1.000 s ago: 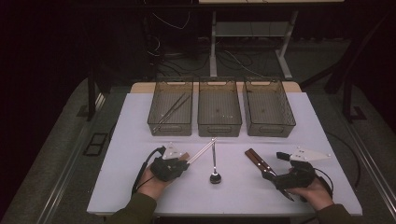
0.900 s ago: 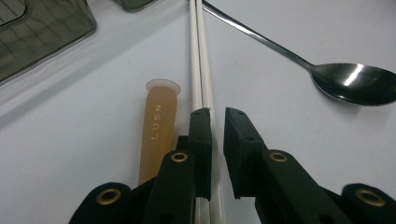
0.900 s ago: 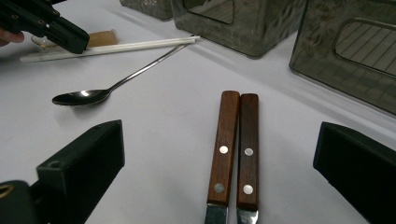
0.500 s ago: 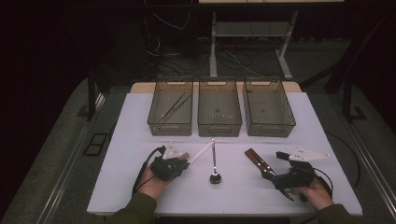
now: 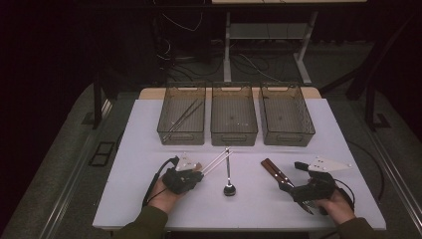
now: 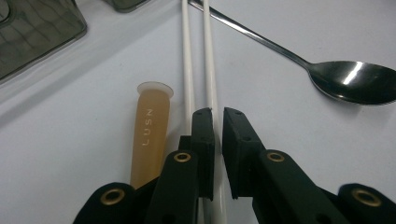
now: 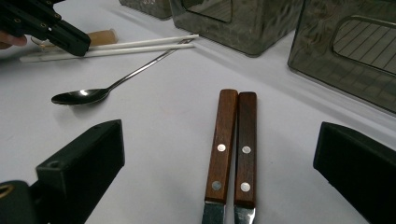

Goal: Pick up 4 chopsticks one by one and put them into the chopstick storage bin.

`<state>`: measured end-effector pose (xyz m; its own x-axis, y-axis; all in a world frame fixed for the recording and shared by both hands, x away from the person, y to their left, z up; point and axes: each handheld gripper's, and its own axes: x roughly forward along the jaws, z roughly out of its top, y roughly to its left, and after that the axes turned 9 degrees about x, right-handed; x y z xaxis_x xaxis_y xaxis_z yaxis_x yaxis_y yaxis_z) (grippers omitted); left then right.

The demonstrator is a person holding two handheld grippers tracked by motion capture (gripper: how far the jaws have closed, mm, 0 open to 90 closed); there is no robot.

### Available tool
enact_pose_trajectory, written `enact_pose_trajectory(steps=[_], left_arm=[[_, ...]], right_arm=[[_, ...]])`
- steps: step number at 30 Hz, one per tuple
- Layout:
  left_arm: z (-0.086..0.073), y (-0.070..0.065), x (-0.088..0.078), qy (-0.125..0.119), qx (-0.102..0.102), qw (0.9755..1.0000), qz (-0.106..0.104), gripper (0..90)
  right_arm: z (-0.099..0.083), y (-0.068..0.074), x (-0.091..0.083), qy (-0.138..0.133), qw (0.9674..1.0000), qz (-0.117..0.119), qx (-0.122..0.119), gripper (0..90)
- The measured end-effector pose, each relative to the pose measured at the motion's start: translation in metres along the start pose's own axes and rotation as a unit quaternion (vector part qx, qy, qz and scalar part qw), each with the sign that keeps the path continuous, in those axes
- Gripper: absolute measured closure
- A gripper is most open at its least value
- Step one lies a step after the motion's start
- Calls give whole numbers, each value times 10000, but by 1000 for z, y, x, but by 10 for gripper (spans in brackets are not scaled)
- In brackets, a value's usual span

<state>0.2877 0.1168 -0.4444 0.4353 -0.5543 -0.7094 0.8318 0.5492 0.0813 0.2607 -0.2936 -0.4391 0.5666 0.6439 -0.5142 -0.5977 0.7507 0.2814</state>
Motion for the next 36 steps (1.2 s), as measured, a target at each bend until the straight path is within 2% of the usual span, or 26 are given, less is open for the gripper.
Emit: enact_pose_trajectory(steps=[7,12,25,26,31,35,36], left_arm=[[0,-2,3,39,25,10000,-8,827],[0,-2,4,32,45,9999,-101,824],[0,-1,5,37,-102,9998,-170,838],[0,-1,5,34,-178,9997,-168,838],[0,0,5,-19,-375,9987,-350,840],[1,-2,5,15,-251,9987,-444,840],[2,-2,5,-7,-281,9986,-448,841]], right_arm=[[0,0,0,-3,10000,5,-10,21],[0,0,0,10,10000,15,-10,21],[0,0,0,17,10000,16,-11,21],[0,0,0,17,10000,14,-13,21],[0,0,0,8,10000,19,-32,21],[0,0,0,8,10000,17,-27,21],[0,0,0,4,10000,16,-32,21]])
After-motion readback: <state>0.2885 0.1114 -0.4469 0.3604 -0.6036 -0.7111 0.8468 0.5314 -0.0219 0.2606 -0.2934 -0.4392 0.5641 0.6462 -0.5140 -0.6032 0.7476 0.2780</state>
